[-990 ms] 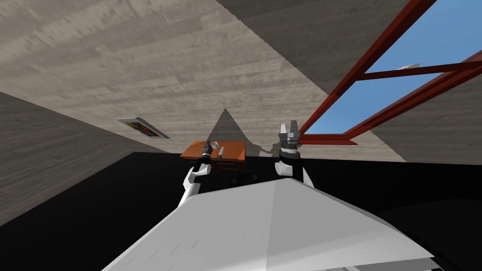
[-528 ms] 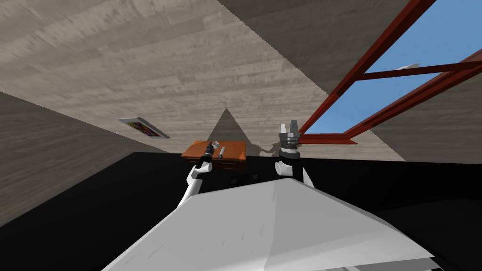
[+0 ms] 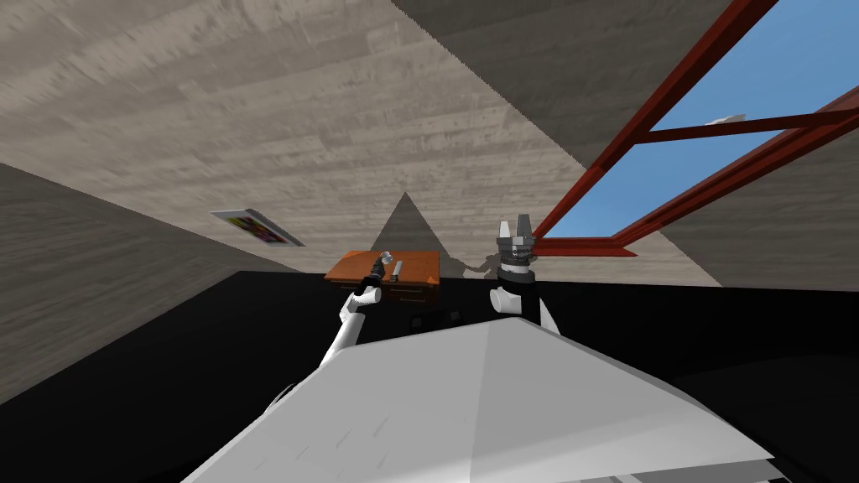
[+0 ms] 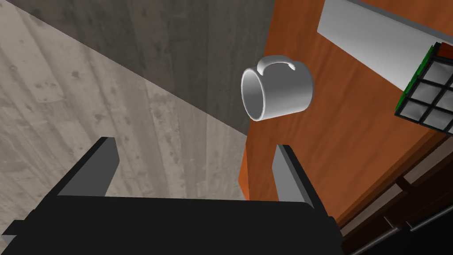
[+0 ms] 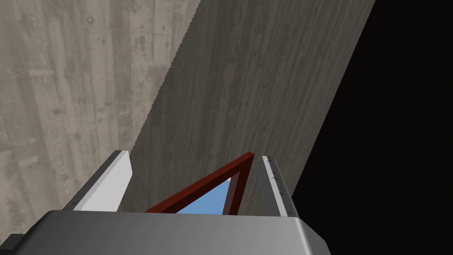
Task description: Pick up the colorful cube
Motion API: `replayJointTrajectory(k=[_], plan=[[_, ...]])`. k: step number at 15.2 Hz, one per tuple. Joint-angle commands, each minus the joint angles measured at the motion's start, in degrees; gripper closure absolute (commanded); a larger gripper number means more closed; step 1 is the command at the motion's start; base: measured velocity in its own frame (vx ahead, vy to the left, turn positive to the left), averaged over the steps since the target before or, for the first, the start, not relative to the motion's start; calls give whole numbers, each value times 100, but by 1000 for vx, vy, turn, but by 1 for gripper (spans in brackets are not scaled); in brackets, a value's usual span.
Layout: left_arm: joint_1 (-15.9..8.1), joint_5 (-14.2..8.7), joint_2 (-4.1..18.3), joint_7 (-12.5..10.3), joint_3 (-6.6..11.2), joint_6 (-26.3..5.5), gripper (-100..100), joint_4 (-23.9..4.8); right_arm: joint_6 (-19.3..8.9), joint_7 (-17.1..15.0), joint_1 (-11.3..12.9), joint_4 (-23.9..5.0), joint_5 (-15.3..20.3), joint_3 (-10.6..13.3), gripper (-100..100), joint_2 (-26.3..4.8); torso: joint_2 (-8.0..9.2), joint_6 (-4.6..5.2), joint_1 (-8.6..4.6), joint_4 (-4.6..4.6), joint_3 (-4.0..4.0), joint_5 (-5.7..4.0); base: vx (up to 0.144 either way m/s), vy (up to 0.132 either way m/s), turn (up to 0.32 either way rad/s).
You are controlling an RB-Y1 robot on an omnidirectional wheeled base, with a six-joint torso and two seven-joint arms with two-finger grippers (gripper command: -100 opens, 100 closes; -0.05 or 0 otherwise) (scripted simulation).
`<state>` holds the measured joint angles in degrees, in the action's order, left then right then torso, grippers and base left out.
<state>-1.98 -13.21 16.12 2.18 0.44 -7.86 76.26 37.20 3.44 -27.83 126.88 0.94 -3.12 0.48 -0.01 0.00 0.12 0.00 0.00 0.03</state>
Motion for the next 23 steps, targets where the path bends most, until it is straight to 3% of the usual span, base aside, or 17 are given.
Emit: replayJointTrajectory(k=[1, 2, 3, 5, 6, 8, 9, 11, 12, 15, 16, 18, 23], plan=[[-173, -60, -9, 14, -12, -145, -100, -286, 0, 0, 0, 0, 0, 0, 0, 0, 0, 0, 0, 0, 0, 0, -6, 30, -3], [-173, -60, -9, 14, -12, -145, -100, -376, 0, 0, 0, 0, 0, 0, 0, 0, 0, 0, 1, 0, 0, 0, -5, 24, -6], [-362, -140, -30, 31, -35, -307, -100, -553, 0, 0, 0, 0, 0, 0, 0, 0, 0, -1, 0, 0, 0, 0, -5, 27, 1], [-362, -140, -30, 31, -35, -307, -100, -730, 0, 0, 0, 0, 0, 0, 0, 0, 0, 0, 1, 0, 0, 0, -2, 27, -5], [-547, -217, -54, 48, -58, -466, -100, -883, 0, 0, 0, 0, 0, 0, 0, 0, -1, -1, 0, 0, 0, 0, -6, 30, 1], [-547, -217, -54, 48, -58, -466, -100, -1078, 0, 0, 0, 0, 0, 0, 0, 0, 0, 0, 1, 0, 0, 0, -3, 26, -5], [-730, -293, -81, 63, -83, -621, -100, -1246, 0, 0, 0, 0, 0, 0, 0, 0, 0, -1, -1, 0, 0, 0, 2, 24, 2], [-730, -293, -81, 63, -83, -621, -100, -1419, 0, 0, 0, 0, 0, 0, 0, 0, -2, -1, 0, -1, -1, 0, 3, 24, -5], [-908, -365, -111, 78, -107, -773, -100, -1589, 0, 0, 0, 0, 0, 0, 0, 0, -2, -1, -2, -1, -1, 0, 2, 28, 2], [-908, -365, -111, 78, -107, -773, -100, -1751, 0, 0, 0, 0, 0, 0, 0, 0, -2, -1, -2, -1, -1, 0, 3, 19, -3], [-1082, -434, -142, 91, -132, -919, -100, -1956, 0, 0, 0, 0, 0, 0, 0, 0, -2, -1, -5, -1, -1, -1, 3, 16, 5], [-1082, -434, -142, 91, -132, -919, -100, -2073, 0, 0, 0, 0, 0, 0, 0, 0, -3, 0, -5, -1, -2, -1, 5, 17, -6], [-1566, -621, -241, 125, -206, -1322, -100, -2879, 0, 0, 0, 0, 0, 0, 0, 0, -7, -1, 0, -2, -4, 0, 11, 28, -3]])
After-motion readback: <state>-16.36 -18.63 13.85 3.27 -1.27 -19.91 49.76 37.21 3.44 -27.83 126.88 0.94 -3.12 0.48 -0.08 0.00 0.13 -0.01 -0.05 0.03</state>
